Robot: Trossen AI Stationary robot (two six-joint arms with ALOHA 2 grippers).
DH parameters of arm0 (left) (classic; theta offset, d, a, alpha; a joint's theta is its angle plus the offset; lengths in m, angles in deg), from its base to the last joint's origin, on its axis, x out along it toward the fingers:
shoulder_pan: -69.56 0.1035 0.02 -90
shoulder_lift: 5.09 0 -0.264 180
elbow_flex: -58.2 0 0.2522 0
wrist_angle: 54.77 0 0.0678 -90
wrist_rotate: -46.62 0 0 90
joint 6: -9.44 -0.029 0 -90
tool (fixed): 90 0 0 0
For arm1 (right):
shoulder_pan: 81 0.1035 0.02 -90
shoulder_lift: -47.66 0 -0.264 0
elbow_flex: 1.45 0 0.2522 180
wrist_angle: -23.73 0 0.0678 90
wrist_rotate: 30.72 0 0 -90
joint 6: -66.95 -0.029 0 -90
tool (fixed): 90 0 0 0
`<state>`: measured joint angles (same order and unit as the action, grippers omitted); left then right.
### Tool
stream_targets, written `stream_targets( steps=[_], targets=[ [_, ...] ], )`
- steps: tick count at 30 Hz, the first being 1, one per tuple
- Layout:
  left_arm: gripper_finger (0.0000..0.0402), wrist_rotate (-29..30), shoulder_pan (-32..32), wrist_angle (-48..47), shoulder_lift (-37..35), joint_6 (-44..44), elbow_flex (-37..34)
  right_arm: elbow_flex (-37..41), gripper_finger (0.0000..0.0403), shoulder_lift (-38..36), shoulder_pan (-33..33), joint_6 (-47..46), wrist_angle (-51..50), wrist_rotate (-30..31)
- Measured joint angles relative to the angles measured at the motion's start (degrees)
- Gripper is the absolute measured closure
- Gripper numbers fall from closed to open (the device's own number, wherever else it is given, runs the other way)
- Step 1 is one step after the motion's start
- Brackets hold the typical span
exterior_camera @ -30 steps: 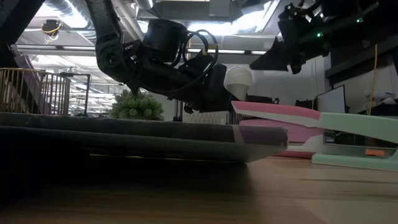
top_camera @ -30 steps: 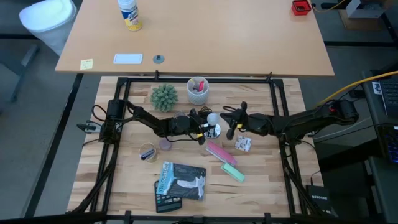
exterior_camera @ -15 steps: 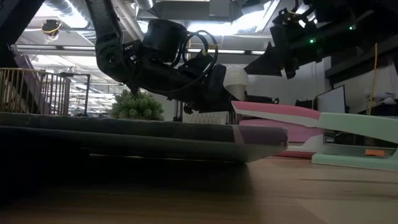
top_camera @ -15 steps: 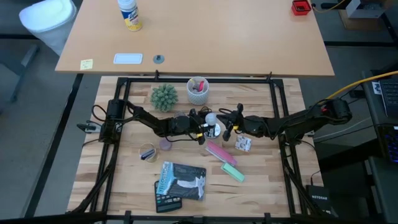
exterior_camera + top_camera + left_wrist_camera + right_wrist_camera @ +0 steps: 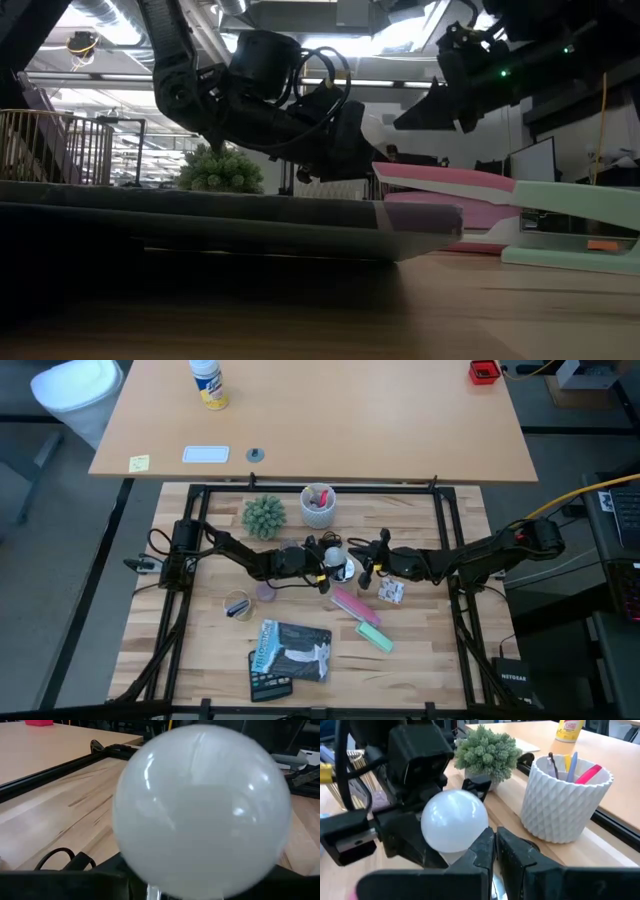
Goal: Screw lightbulb
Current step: Insert the lightbulb into the lamp
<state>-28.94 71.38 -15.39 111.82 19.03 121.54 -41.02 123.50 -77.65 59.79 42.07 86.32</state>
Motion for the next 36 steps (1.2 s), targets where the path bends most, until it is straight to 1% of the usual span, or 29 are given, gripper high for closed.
stream_targets(
  steps=[4, 14, 21, 28, 32, 36],
  targets=[
    [0.022, 0.03, 0.0, -0.17, -0.28, -1.05, -0.02, 0.0, 0.0375, -0.01, 0.0, 0.0, -0.08, 0.25],
    [0.0239, 0.19, 0.0, -0.62, -1.55, -0.83, -0.15, 0.0, 0.0375, -0.05, 0.0, 0.0, -0.58, 0.34],
    [0.0236, 0.24, -0.07, -0.54, -1.62, -0.35, -0.13, 0.0, 0.0375, -0.07, 0.0, 0.0, -0.66, 0.33],
    [0.0242, 0.26, -0.07, -0.56, -1.66, -0.31, -0.11, 0.0, 0.0375, -0.09, 0.04, 0.35, -0.46, -3.24],
    [0.0239, 0.28, -0.07, -0.64, -1.7, 0.56, -0.09, -0.02, 0.0375, -0.09, 0.04, 2.15, 2.2, -3.71],
    [0.0236, 0.34, -0.04, -1.53, -1.81, 0.76, 0.0, -0.04, 0.0375, -0.09, 0.03, 3.18, 7.77, -4.46]
  ],
)
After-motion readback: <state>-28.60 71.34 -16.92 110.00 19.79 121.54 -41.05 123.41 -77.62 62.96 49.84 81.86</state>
